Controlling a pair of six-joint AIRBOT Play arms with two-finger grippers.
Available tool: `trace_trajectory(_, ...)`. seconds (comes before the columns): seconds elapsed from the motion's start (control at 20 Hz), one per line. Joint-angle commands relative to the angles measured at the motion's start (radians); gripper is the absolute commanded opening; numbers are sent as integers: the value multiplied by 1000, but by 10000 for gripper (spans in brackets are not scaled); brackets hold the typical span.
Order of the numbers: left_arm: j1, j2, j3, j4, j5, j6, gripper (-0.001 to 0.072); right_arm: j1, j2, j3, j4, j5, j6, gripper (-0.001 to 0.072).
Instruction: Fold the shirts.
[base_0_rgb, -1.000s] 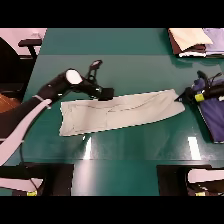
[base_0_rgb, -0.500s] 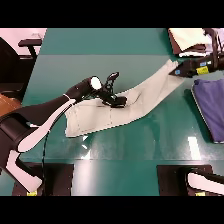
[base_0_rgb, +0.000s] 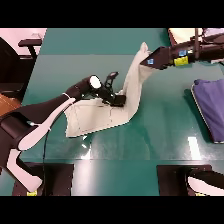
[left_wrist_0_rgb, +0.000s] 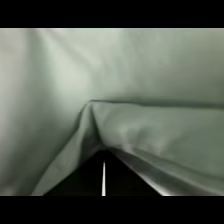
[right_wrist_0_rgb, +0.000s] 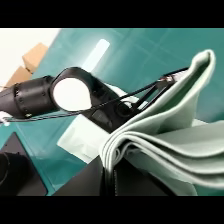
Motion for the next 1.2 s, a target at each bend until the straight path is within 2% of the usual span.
trace_trajectory(0.0, 85, 87, 8, 50, -26, -2, 21, 87, 0, 4, 21, -42, -12, 18)
trace_trajectory(0.15, 233, 252, 8, 155, -58, 0, 21, 209, -33, 3, 58, -83, -51, 19)
trace_trajectory(0.35, 442, 489, 8, 282, -82, 0, 22, 457, -166, 4, 107, -271, -103, 20)
trace_trajectory(0.4, 482, 534, 8, 301, -84, 0, 22, 513, -208, 4, 107, -312, -107, 45)
trace_trajectory(0.45, 521, 578, 8, 315, -88, 0, 22, 565, -251, 4, 107, -344, -120, 249)
trace_trajectory(0.5, 553, 610, 7, 317, -97, 0, 22, 600, -285, 4, 107, -362, -138, 533)
trace_trajectory(0.55, 581, 636, 7, 317, -107, 0, 22, 624, -315, 5, 105, -363, -143, 705)
trace_trajectory(0.65, 616, 664, 6, 319, -134, 1, 22, 614, -343, 3, 88, -314, -134, 675)
trace_trajectory(0.7, 624, 668, 6, 320, -153, 1, 22, 585, -341, 3, 47, -271, -92, 587)
trace_trajectory(0.8, 628, 670, 6, 326, -192, 9, 22, 501, -311, -32, -53, -198, -43, 579)
trace_trajectory(1.0, 628, 670, 6, 326, -220, 8, 22, 263, -184, -282, -159, -196, 12, 579)
trace_trajectory(1.05, 628, 670, 6, 323, -220, 8, 22, 203, -167, -341, -176, -196, 23, 593)
trace_trajectory(1.1, 627, 670, 6, 317, -220, 8, 22, 142, -161, -397, -170, -192, 23, 689)
trace_trajectory(1.15, 627, 670, 6, 308, -220, 8, 22, 89, -168, -437, -153, -185, 23, 714)
